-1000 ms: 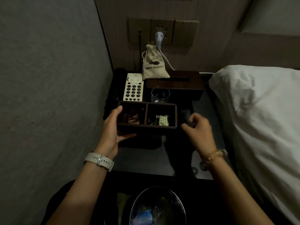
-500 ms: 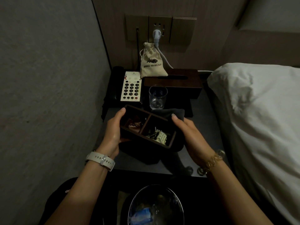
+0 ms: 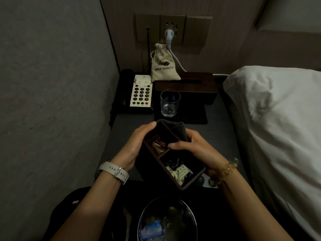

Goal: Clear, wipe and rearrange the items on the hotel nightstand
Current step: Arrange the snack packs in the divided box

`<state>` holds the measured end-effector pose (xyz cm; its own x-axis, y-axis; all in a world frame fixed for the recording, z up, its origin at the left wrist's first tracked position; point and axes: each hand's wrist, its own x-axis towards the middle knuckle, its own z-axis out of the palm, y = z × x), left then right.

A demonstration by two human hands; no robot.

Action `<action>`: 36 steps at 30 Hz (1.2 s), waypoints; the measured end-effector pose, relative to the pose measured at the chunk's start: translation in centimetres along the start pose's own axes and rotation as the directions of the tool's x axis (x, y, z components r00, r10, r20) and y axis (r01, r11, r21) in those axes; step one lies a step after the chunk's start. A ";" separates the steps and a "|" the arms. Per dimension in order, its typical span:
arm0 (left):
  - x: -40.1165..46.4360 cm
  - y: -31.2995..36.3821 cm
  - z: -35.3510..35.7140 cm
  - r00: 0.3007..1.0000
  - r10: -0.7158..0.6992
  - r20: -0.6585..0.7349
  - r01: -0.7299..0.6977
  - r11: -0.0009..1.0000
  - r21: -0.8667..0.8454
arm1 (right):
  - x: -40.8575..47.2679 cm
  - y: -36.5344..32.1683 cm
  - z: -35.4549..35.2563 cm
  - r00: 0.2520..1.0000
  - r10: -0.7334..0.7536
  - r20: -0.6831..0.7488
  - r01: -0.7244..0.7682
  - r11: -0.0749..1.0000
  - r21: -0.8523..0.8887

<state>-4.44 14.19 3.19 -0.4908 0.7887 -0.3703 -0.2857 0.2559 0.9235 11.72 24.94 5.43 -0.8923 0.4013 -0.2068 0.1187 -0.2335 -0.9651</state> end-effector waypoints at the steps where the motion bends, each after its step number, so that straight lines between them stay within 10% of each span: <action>1: 0.0 0.0 0.1 1.000 0.009 0.002 -0.009 1.000 -0.008 | 0.0 0.0 0.0 1.000 -0.008 -0.014 0.008 1.000 0.018; 9: -0.4 -0.1 1.2 0.997 0.041 0.066 -0.030 0.987 -0.161 | 0.5 0.5 0.2 0.945 -0.017 -0.327 0.109 0.957 0.268; 14: -0.8 -0.8 2.7 0.953 0.024 0.302 -0.038 0.998 0.040 | 0.5 1.0 0.2 0.833 -0.090 -0.546 0.222 0.958 0.182; 22: -1.0 0.3 1.4 0.915 0.066 0.398 -0.117 0.988 0.104 | 0.5 0.2 -0.8 0.859 -0.214 -0.464 0.274 0.959 0.065; 30: -1.8 0.3 0.2 0.832 -0.086 0.548 -0.035 0.978 0.208 | -0.6 -0.6 -3.9 0.985 0.049 -0.165 -0.072 0.988 -0.136; 36: -1.3 0.3 0.3 0.861 -0.074 0.504 0.049 0.997 0.062 | 0.1 -0.5 -3.6 0.956 -0.012 -0.294 -0.017 0.995 -0.095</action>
<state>-3.63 13.44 3.97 0.0132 0.9414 -0.3370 -0.2577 0.3289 0.9085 13.09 28.27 5.28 -0.7259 0.6468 -0.2338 0.1747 -0.1554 -0.9723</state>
